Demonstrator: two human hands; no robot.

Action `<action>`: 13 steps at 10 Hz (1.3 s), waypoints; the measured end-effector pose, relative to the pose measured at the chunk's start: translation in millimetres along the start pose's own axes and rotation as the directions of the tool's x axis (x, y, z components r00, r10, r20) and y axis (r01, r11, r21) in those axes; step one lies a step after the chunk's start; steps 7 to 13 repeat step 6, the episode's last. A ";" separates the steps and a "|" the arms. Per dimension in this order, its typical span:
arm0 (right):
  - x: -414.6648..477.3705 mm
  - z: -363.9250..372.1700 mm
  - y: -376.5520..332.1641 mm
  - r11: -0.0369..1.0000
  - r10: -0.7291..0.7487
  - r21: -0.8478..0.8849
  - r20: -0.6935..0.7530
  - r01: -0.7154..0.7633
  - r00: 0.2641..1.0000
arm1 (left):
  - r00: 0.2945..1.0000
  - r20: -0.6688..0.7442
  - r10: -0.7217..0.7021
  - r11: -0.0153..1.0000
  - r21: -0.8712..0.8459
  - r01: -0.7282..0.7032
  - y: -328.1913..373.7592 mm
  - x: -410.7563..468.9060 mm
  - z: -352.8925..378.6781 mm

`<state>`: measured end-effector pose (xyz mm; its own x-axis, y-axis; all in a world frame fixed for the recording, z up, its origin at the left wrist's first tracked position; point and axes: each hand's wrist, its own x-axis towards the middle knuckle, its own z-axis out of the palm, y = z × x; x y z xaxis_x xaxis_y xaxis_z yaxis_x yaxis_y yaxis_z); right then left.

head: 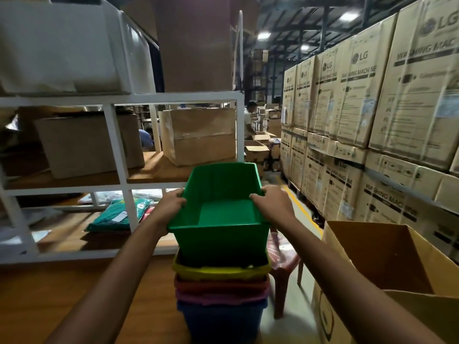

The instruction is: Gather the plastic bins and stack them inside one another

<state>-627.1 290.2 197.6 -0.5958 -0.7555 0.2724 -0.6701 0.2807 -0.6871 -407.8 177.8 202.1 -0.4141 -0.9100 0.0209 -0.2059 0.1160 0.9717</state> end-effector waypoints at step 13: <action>-52.8 50.4 21.8 0.919 -0.161 -0.301 0.302 0.254 0.940 | 0.965 0.205 0.162 0.642 0.721 -0.261 -64.6 4.5 15.5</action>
